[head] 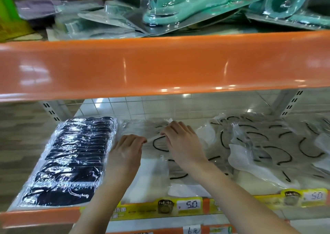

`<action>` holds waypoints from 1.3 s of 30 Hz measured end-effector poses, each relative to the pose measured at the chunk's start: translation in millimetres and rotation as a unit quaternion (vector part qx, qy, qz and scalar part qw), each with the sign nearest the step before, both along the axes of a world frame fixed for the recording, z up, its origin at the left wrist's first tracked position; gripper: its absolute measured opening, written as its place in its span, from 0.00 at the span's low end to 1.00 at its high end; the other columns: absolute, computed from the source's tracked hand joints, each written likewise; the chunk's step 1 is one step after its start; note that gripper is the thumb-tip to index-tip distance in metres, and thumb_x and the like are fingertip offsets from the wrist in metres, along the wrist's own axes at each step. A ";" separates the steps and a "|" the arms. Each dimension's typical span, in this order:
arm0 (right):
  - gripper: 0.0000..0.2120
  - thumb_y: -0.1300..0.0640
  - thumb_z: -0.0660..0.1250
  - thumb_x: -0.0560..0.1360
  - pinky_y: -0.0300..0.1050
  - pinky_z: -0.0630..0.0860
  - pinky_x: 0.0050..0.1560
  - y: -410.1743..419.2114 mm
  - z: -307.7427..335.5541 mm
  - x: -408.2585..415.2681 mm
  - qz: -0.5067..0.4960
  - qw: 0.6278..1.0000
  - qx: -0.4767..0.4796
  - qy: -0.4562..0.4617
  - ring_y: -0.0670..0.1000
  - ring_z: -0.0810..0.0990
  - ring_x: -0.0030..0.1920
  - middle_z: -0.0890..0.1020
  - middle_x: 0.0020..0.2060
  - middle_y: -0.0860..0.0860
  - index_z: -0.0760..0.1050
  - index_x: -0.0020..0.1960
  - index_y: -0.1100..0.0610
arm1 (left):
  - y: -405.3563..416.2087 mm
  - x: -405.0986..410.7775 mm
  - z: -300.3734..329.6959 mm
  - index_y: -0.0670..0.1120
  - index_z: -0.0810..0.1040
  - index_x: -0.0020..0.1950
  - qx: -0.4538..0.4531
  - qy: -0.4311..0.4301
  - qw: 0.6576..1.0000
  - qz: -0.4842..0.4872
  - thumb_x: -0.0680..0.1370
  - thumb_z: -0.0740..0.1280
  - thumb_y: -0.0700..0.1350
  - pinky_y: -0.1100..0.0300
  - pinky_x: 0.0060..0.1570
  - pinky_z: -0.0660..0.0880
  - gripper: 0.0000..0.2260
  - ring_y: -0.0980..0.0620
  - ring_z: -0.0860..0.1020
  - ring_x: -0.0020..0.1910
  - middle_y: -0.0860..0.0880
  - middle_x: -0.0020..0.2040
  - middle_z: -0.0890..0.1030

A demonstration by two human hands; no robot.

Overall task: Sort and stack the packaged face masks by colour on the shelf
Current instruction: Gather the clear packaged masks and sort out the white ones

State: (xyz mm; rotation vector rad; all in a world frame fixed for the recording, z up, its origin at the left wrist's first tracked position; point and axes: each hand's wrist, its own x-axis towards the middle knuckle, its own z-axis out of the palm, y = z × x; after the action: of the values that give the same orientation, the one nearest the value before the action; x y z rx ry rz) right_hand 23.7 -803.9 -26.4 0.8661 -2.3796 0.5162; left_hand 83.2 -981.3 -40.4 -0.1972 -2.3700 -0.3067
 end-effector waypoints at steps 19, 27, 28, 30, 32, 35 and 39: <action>0.21 0.65 0.59 0.75 0.47 0.61 0.63 -4.1 -54.8 9.7 -0.001 0.976 0.125 -0.180 0.52 0.70 0.64 0.73 0.64 0.48 0.71 0.66 0.53 | 2.2 3.0 -63.5 0.47 0.75 0.39 0.012 -0.101 0.993 0.055 0.69 0.61 0.40 0.55 0.39 0.65 0.04 0.45 0.75 0.42 0.52 0.40 0.77; 0.19 0.48 0.55 0.72 0.47 0.75 0.54 -10.6 -60.4 14.6 -0.027 0.977 0.108 -0.183 0.50 0.80 0.51 0.80 0.50 0.46 0.79 0.54 0.52 | 0.2 0.1 -59.3 0.48 0.80 0.44 0.044 -0.170 0.982 0.066 0.70 0.64 0.40 0.55 0.43 0.73 0.07 0.48 0.79 0.47 0.53 0.45 0.81; 0.15 0.49 0.60 0.71 0.45 0.76 0.52 -10.9 -59.7 15.2 -0.025 0.979 0.096 -0.176 0.50 0.80 0.49 0.80 0.49 0.46 0.79 0.53 0.51 | 0.5 -0.9 -58.8 0.47 0.81 0.46 0.051 -0.177 0.980 0.070 0.70 0.65 0.38 0.54 0.43 0.75 0.09 0.47 0.79 0.48 0.52 0.46 0.81; 0.12 0.52 0.71 0.68 0.43 0.77 0.49 -12.2 -60.9 14.5 -0.021 0.986 0.078 -0.147 0.49 0.80 0.48 0.79 0.47 0.46 0.79 0.51 0.51 | 2.6 -4.7 -54.6 0.46 0.81 0.51 0.081 -0.202 0.972 0.088 0.71 0.66 0.33 0.52 0.46 0.75 0.13 0.45 0.79 0.51 0.50 0.50 0.81; 0.15 0.56 0.75 0.65 0.43 0.77 0.46 -14.1 -59.6 15.0 -0.033 0.987 0.070 -0.144 0.50 0.80 0.47 0.79 0.46 0.47 0.79 0.50 0.52 | 4.2 -8.7 -49.0 0.47 0.80 0.56 0.109 -0.232 0.960 0.110 0.72 0.65 0.33 0.53 0.53 0.72 0.16 0.46 0.76 0.57 0.50 0.56 0.80; 0.18 0.60 0.78 0.60 0.43 0.78 0.44 -16.7 -58.1 16.3 -0.052 0.983 0.078 -0.158 0.51 0.80 0.44 0.79 0.44 0.48 0.80 0.48 0.54 | 2.3 -13.4 -46.6 0.48 0.78 0.60 0.108 -0.244 0.957 0.119 0.75 0.62 0.35 0.57 0.58 0.68 0.16 0.48 0.72 0.62 0.50 0.59 0.77; 0.12 0.61 0.68 0.73 0.48 0.73 0.54 -17.0 -61.3 19.0 -0.044 0.973 0.096 -0.205 0.55 0.77 0.55 0.77 0.54 0.51 0.78 0.56 0.57 | 3.5 -15.3 -47.0 0.50 0.67 0.70 0.050 -0.263 0.957 0.109 0.77 0.59 0.38 0.57 0.72 0.54 0.22 0.49 0.57 0.75 0.53 0.72 0.66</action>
State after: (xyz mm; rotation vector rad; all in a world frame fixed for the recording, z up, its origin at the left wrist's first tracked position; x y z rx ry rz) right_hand 42.7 -820.8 -87.7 0.7893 -2.8704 0.4690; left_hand 67.9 -977.8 -87.4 0.2227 -2.8579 -0.4098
